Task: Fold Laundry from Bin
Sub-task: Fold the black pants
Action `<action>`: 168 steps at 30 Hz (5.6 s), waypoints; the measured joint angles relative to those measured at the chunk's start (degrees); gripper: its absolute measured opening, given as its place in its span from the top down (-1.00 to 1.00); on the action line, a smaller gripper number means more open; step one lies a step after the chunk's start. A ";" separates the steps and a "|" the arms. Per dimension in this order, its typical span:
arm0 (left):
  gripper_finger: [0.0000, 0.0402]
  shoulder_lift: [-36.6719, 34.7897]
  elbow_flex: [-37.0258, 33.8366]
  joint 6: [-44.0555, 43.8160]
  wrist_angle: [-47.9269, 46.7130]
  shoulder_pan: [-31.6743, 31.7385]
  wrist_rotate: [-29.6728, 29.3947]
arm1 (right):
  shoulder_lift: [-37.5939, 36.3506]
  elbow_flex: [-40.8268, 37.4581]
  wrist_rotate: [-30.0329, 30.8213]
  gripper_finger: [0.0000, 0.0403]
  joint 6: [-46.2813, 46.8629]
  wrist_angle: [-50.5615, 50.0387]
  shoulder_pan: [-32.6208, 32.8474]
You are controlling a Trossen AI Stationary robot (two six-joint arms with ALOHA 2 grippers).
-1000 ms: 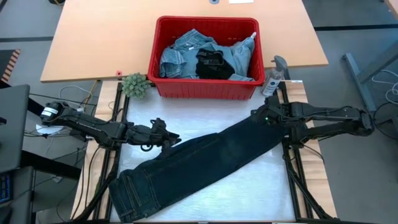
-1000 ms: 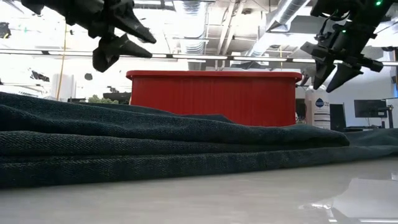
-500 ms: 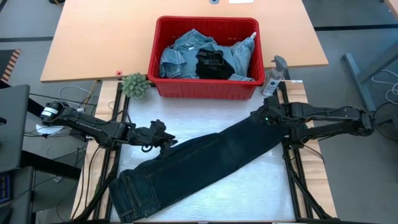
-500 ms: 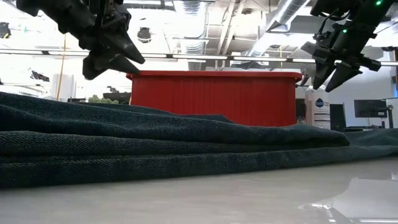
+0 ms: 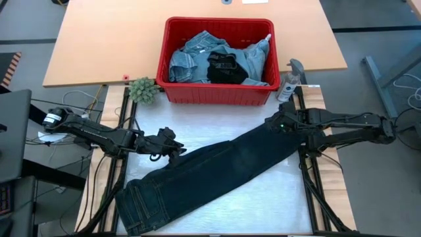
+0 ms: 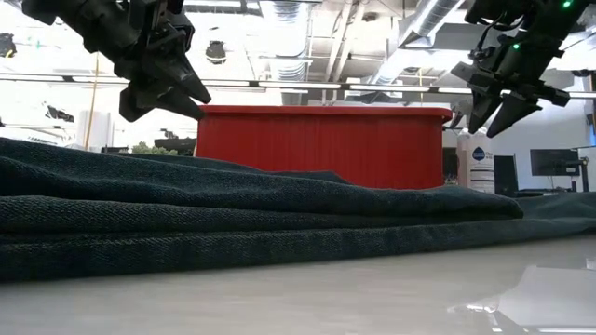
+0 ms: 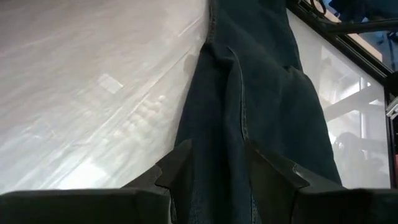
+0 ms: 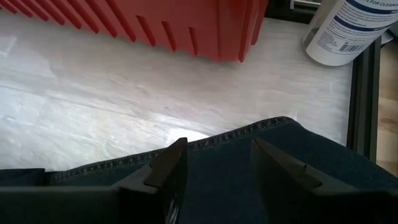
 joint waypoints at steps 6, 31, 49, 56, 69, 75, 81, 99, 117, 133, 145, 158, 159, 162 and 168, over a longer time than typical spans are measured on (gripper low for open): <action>0.36 0.00 0.00 0.00 0.00 0.00 0.00 | -0.01 0.00 0.00 0.01 0.02 0.00 0.00; 0.36 0.00 0.00 0.02 0.05 0.00 0.00 | 0.01 0.00 -0.24 0.01 0.02 0.04 0.02; 0.36 0.00 0.00 0.01 0.06 0.00 0.00 | 0.01 0.00 -1.60 0.01 -1.44 2.45 -0.31; 0.36 0.00 0.00 0.02 0.07 0.00 -0.02 | 0.01 0.00 -1.60 0.01 -1.44 2.64 -0.31; 0.36 0.00 0.00 0.02 0.07 0.00 0.00 | 0.01 0.02 -1.60 0.01 -1.44 3.00 -0.31; 0.36 0.00 0.00 0.00 0.07 0.00 -0.02 | 0.40 0.02 -1.60 0.01 -1.49 4.04 -0.31; 0.36 0.00 0.00 0.02 0.05 0.00 -0.02 | 0.38 0.02 -1.57 0.01 -1.62 4.26 -0.31; 0.36 -0.02 0.00 0.02 0.05 0.00 0.00 | 0.37 0.02 -1.05 0.01 -3.85 6.14 -0.31; 0.36 -0.02 0.00 0.00 0.05 0.00 0.00 | 0.37 0.02 1.32 0.01 -6.40 13.43 -0.31; 0.36 -0.02 0.00 0.00 0.05 0.00 -0.02 | 2.82 0.00 -10.95 0.01 12.58 1.07 -0.14; 0.36 -0.02 0.00 0.07 0.21 0.00 -3.57 | 8.97 0.00 -17.63 0.01 -1.58 19.69 5.38; 0.36 -0.02 0.00 -1.48 0.02 -0.24 -3.09 | 7.36 0.00 -18.21 0.01 -4.42 31.26 5.90; 0.36 -0.02 0.00 -1.69 0.02 -0.28 -3.03 | 7.00 0.00 -18.22 0.01 -4.44 31.39 5.90; 0.36 -0.02 0.00 -3.13 0.25 -0.31 -2.95 | 6.21 0.00 -18.82 0.01 -4.44 31.52 5.88; 0.36 -0.02 -0.02 -6.13 -0.09 0.32 -8.01 | 3.94 0.00 -19.41 0.01 -7.61 31.47 6.43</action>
